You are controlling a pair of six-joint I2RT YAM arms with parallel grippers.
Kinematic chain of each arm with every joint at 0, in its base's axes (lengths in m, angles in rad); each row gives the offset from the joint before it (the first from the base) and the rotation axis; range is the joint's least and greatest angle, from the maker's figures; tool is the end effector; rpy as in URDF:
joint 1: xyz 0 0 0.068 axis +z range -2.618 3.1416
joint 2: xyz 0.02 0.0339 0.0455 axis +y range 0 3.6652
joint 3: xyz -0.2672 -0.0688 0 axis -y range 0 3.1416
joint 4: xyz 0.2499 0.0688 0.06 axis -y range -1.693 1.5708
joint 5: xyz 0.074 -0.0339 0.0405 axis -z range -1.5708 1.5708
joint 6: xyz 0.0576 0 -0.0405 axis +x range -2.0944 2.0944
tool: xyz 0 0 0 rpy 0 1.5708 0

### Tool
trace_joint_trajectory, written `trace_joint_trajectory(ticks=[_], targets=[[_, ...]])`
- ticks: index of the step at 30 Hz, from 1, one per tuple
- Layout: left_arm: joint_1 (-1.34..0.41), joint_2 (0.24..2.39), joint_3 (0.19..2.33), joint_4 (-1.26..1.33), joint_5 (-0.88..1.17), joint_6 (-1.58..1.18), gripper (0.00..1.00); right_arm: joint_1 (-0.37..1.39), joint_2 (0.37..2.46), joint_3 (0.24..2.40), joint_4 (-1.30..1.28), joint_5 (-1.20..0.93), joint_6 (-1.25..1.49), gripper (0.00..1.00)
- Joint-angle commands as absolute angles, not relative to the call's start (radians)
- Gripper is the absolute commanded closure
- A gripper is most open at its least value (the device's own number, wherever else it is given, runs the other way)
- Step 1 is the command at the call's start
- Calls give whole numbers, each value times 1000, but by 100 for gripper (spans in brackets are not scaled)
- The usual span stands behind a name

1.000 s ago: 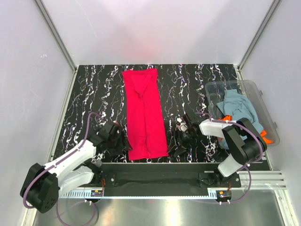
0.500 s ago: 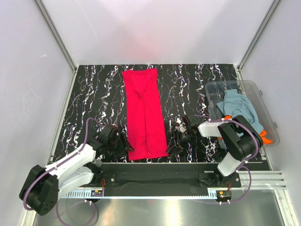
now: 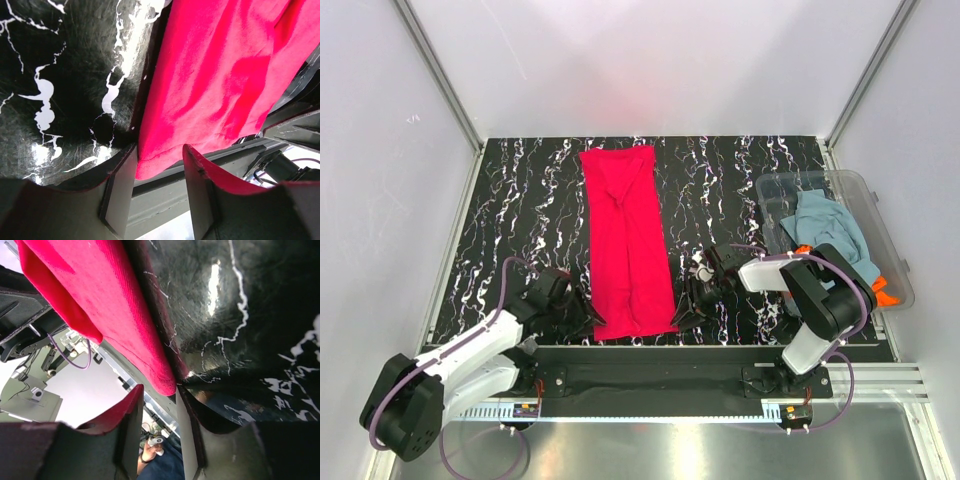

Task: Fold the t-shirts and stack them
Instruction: Fold the tshirt

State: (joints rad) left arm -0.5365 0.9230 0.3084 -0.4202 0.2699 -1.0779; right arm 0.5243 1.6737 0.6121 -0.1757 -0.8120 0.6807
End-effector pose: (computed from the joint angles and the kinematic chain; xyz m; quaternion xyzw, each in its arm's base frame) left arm 0.1328 -0.0969 0.1201 -0.2212 0.9303 -0.2793 0.0877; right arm 0.2032 0.1658 0.0830 -0.0054 -0.9083 -0.4073 0.0951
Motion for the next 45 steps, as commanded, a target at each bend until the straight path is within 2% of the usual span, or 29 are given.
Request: trace_joint_trajectory(ticks=[1,3,6,7,10,11,12,17,26,31,33,37,45], targets=[[-541,923,261,-505,239,-1075,52,543,1701,595,-163,-672,680,62],[-541,923,253,-506,239,-1075,52,548,1701,589,-158,-666,687,65],[-541,923,249,-506,236,-1072,58,549,1709,583,-149,-663,689,75],[-541,920,244,-506,236,-1074,62,552,1712,581,-144,-664,687,81],[-541,910,230,-511,239,-1077,83,554,1723,574,-141,-672,684,93],[-541,907,224,-511,244,-1078,97,554,1715,560,-140,-672,684,100],[-541,901,218,-517,251,-1081,100,554,1707,549,-141,-672,692,100],[-541,841,192,-534,264,-1083,100,555,1631,462,-140,-660,701,100],[-549,789,195,-538,301,-1083,100,572,1600,439,-137,-684,703,100],[-551,717,280,-540,333,-1114,100,572,1497,477,-161,-692,770,100],[-551,686,378,-538,284,-1127,100,560,1457,579,-230,-667,776,100],[-491,875,581,-540,241,-1062,100,476,1537,839,-368,-664,720,100],[-240,1407,1003,-451,198,-852,100,353,1969,1452,-573,-709,595,100]])
